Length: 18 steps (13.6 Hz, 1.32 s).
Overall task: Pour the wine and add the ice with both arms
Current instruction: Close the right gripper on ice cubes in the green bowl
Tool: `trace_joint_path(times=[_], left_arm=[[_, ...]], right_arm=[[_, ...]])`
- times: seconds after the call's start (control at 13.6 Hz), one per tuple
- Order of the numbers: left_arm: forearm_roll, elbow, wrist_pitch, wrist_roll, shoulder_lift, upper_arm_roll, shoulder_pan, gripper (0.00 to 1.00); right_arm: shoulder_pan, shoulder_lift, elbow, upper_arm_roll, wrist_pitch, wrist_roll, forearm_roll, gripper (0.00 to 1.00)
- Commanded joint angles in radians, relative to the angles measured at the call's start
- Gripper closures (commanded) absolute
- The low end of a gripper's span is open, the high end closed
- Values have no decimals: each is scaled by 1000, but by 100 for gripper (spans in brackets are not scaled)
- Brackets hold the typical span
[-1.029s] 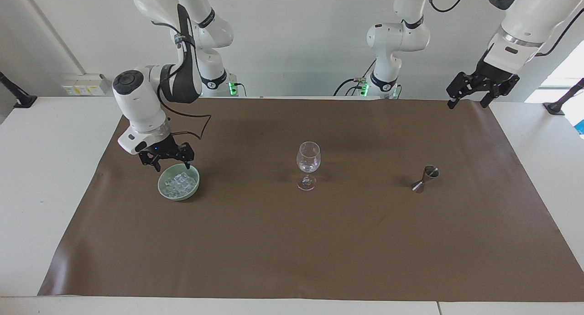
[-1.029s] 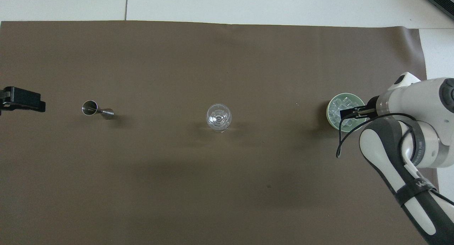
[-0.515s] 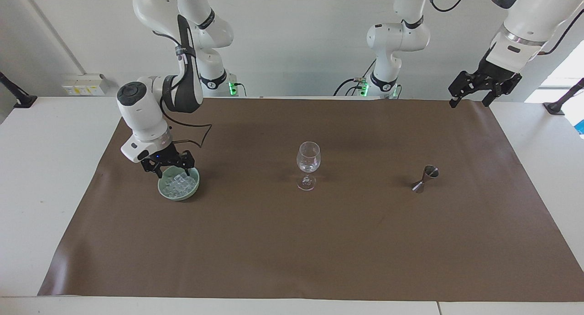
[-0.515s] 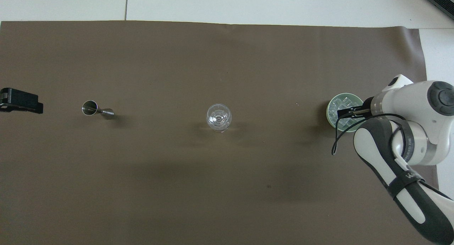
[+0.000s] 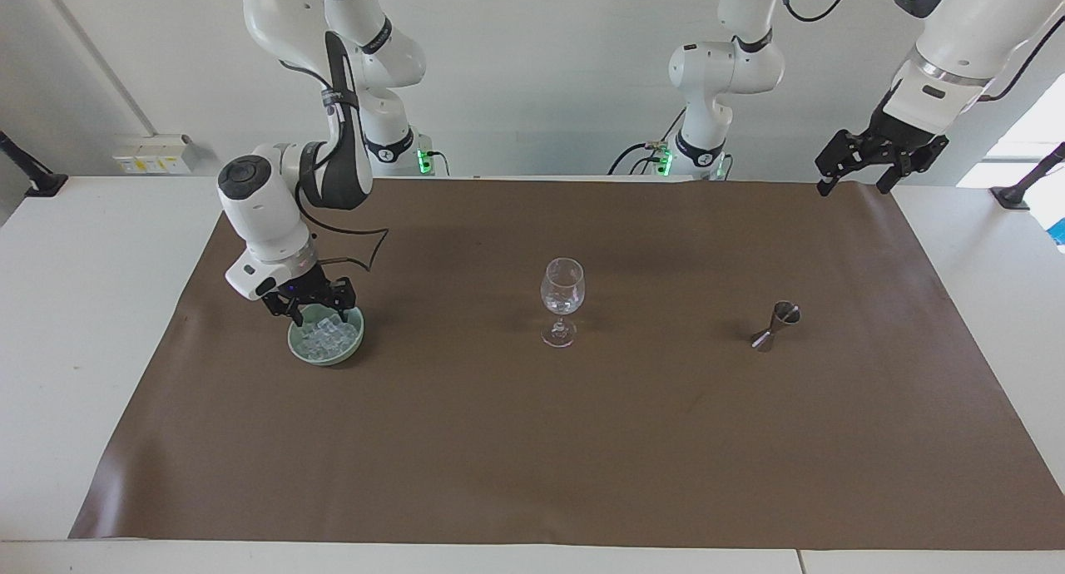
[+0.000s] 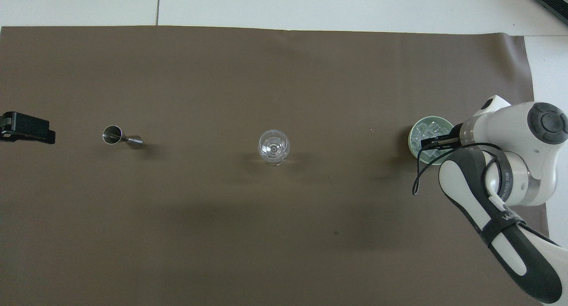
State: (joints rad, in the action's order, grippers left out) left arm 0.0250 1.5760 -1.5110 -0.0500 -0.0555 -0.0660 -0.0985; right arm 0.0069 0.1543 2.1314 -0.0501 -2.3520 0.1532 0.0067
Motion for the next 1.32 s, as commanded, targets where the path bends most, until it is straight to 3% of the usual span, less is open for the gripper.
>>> trace_joint_path(times=[0.0,1.25], left_arm=[[-16,24,11,1,-26,3,5,0],[-16,24,11,1,-26,3,5,0]], right_arm=[[-7,1,10,6,-23,19,-5,40],[8,2,19,7,-49,-8,-5,41]])
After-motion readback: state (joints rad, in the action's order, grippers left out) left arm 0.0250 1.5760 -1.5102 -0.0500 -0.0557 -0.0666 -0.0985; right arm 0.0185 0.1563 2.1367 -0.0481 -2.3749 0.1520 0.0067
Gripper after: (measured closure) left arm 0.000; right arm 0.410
